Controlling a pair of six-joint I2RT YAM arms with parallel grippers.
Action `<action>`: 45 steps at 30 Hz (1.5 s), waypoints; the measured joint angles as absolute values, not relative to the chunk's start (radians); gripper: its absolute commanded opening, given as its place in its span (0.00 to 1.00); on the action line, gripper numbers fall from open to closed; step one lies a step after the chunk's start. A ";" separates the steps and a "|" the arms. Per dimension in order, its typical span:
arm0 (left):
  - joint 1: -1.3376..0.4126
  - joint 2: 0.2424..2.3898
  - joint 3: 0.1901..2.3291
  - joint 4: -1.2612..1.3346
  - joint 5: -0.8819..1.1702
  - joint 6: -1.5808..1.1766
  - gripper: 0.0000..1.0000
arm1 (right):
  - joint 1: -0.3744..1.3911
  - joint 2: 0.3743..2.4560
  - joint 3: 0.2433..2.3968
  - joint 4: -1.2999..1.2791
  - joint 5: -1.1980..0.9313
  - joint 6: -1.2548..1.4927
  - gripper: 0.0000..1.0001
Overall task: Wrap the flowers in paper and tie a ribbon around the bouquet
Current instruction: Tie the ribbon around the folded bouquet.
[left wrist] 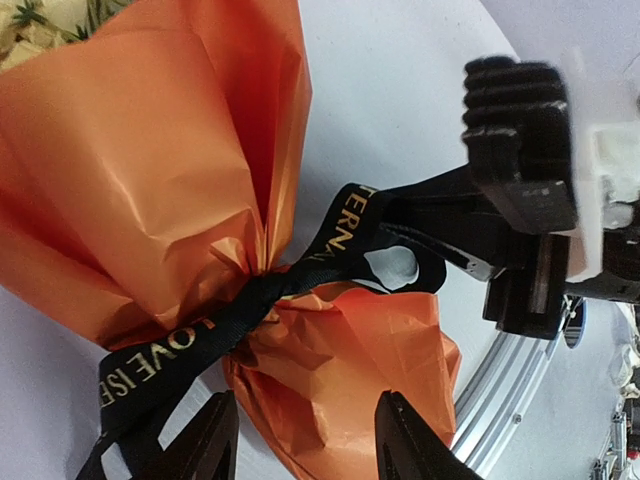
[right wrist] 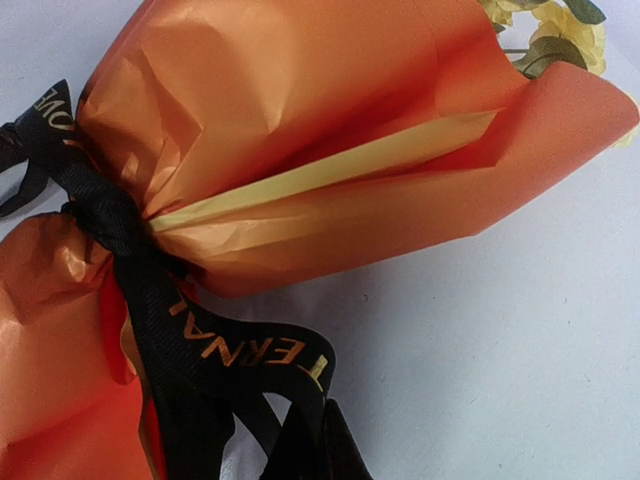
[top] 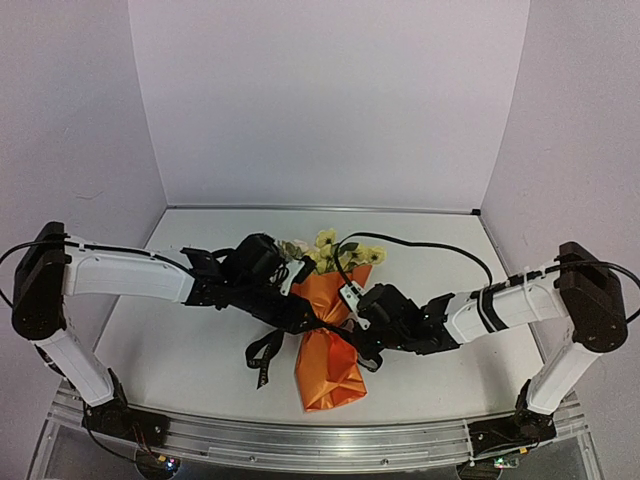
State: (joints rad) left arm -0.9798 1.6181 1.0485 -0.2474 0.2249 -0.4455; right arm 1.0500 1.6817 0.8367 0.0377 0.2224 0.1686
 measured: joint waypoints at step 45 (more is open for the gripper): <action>-1.009 1.703 1.050 -0.290 0.164 -0.534 0.00 | 0.950 1.660 0.755 0.052 0.268 0.149 0.00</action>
State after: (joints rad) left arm -1.0092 1.7033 1.0497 -0.2899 0.1636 -0.5338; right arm 0.9503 1.6600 0.7552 0.0521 0.2679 0.1487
